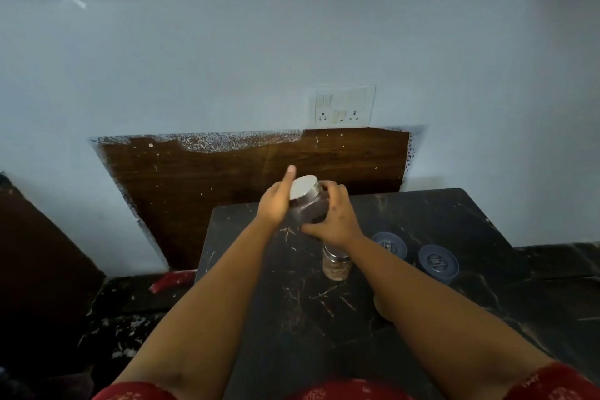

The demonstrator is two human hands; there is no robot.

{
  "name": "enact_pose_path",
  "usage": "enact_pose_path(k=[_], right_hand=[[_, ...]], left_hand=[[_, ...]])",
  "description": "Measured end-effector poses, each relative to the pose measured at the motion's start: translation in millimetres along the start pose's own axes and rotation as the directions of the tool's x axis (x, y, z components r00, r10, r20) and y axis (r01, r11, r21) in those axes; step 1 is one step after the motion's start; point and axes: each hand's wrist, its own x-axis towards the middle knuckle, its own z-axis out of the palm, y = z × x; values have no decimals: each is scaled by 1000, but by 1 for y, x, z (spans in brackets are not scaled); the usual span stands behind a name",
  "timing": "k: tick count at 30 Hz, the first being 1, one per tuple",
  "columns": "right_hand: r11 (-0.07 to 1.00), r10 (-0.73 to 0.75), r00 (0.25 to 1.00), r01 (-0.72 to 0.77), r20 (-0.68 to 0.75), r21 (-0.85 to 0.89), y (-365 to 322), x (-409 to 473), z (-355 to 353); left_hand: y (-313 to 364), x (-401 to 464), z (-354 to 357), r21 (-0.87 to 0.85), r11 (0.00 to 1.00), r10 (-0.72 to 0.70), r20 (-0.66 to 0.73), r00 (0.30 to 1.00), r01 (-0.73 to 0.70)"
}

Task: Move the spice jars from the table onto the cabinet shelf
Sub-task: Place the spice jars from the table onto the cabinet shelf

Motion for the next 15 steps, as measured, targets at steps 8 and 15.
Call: enact_pose_path(k=[8,15], right_hand=[[774,331,933,-353,140,525,-22,31,-8],[780,354,925,-375,141,502,-15,26,-13]], left_hand=[[-7,-7,16,-610,723,-46,425,904,323],[5,-3,14,-550,808,25,387,922,209]])
